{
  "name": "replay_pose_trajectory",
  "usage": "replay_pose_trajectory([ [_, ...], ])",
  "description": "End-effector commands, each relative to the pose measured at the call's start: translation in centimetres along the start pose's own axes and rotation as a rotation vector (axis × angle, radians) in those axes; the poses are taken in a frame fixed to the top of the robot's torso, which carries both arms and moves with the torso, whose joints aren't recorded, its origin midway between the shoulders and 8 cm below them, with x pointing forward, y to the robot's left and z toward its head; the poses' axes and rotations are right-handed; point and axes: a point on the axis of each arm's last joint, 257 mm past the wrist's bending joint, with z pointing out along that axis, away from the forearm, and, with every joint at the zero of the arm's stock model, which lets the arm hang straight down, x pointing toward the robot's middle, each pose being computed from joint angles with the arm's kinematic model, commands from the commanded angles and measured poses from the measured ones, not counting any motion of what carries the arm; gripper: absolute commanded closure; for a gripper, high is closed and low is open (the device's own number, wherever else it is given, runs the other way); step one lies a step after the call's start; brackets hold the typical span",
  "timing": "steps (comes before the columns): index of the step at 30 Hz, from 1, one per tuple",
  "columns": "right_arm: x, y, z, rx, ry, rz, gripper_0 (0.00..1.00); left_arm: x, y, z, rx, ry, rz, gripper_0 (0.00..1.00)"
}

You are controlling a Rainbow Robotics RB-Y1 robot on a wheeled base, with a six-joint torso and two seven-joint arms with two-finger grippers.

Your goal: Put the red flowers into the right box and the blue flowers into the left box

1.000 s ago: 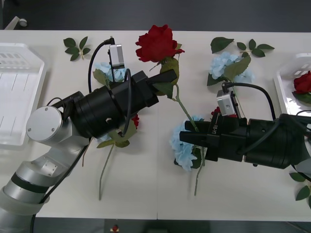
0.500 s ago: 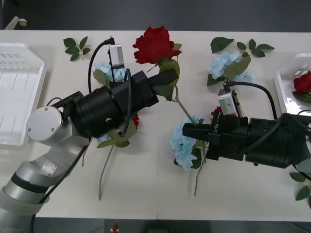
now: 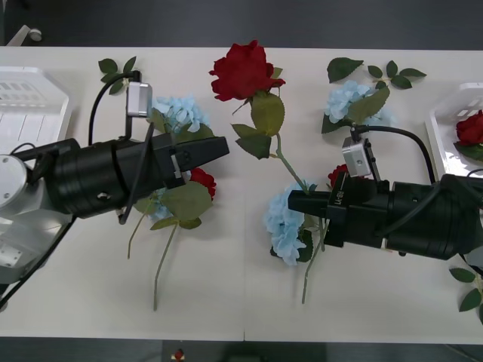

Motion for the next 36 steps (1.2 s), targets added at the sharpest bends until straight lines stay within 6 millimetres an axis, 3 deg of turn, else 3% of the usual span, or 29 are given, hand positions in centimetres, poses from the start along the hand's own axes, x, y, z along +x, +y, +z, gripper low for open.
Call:
replay_pose_trajectory([
  [1, -1.4, -2.6, -2.3, 0.055, 0.048, 0.009, 1.00, 0.3, 0.5, -4.0, -0.043, 0.088, 0.027, 0.08],
  [5, -1.5, -6.5, -5.2, 0.140, 0.110, 0.092, 1.00, -0.4, 2.3, -7.8, -0.097, 0.157, 0.034, 0.08],
  [8, -1.2, -10.9, -8.5, 0.251, 0.153, 0.148, 1.00, -1.9, 4.1, -10.2, -0.132, 0.194, 0.026, 0.08],
  [13, -1.1, -18.5, -16.5, 0.456, 0.244, 0.195, 1.00, -4.9, 8.0, -12.7, -0.213, 0.228, -0.013, 0.08],
  [18, -0.9, -24.4, -25.9, 0.655, 0.350, 0.224, 1.00, -7.2, 11.5, -12.7, -0.348, 0.250, -0.073, 0.08],
  [25, 0.4, -29.7, -36.5, 0.884, 0.434, 0.222, 1.00, -10.0, 14.8, -11.7, -0.575, 0.260, -0.149, 0.08],
  [28, 1.5, -31.1, -39.7, 0.957, 0.457, 0.227, 1.00, -11.0, 16.3, -11.6, -0.674, 0.247, -0.175, 0.08],
  [32, 3.5, -32.0, -42.4, 1.014, 0.517, 0.218, 1.00, -12.2, 18.4, -11.4, -0.805, 0.222, -0.187, 0.08],
  [36, 5.6, -32.8, -43.6, 1.049, 0.511, 0.263, 1.00, -13.0, 19.8, -10.5, -0.908, 0.211, -0.175, 0.08],
])
